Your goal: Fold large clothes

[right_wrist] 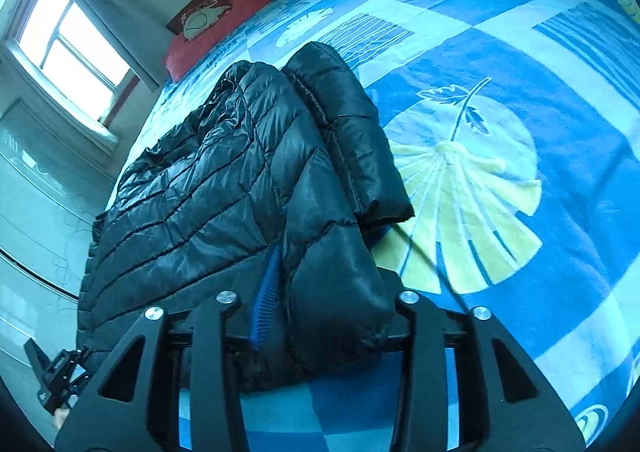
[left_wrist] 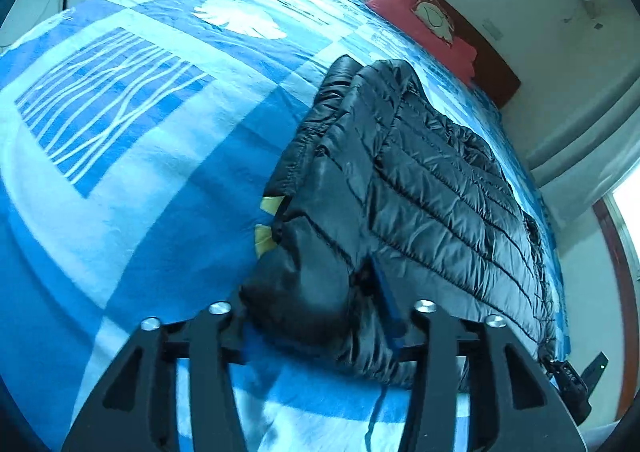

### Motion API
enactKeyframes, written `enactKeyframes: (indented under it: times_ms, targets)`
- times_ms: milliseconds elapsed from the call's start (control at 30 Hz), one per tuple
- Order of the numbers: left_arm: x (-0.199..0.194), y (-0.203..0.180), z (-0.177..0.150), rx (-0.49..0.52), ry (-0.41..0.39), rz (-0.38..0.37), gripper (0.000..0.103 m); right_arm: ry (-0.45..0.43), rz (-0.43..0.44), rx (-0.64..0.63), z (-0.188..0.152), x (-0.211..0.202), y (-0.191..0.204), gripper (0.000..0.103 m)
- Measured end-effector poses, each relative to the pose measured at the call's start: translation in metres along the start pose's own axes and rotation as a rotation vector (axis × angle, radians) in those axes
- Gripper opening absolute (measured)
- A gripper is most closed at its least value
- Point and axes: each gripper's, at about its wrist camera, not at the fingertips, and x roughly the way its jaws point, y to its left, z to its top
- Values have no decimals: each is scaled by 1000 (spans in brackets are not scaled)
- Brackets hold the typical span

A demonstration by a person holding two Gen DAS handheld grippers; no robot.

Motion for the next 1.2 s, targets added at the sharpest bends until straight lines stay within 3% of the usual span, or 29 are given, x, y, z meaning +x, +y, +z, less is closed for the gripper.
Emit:
enactKeyframes:
  times_ms: [133, 367, 433, 500, 567, 700, 900, 1067, 1200]
  targets:
    - [-14, 3, -7, 37, 5, 22, 63, -7, -55, -45, -8, -20, 2, 55]
    - [-48, 12, -6, 121, 11, 31, 65, -60, -181, -130, -23, -66, 6, 58]
    - [-56, 13, -1, 134, 5, 21, 68, -79, -189, -156, -23, -73, 16, 53]
    - [-63, 11, 7, 152, -12, 8, 72, -71, -160, -177, -24, -70, 30, 41]
    - [-62, 7, 13, 168, -17, 20, 72, -40, -123, -203, -25, -58, 48, 33]
    - [-50, 5, 22, 175, 13, 54, 72, 57, -20, -273, -29, -17, 102, 32]
    - [-38, 2, 27, 211, 23, 86, 72, 42, 65, -382, -16, 23, 195, 32]
    - [-34, 0, 35, 212, 22, 80, 72, 56, 34, -422, -4, 68, 240, 32]
    - [-27, -4, 46, 237, 15, 98, 72, 124, -23, -424, -12, 106, 238, 32]
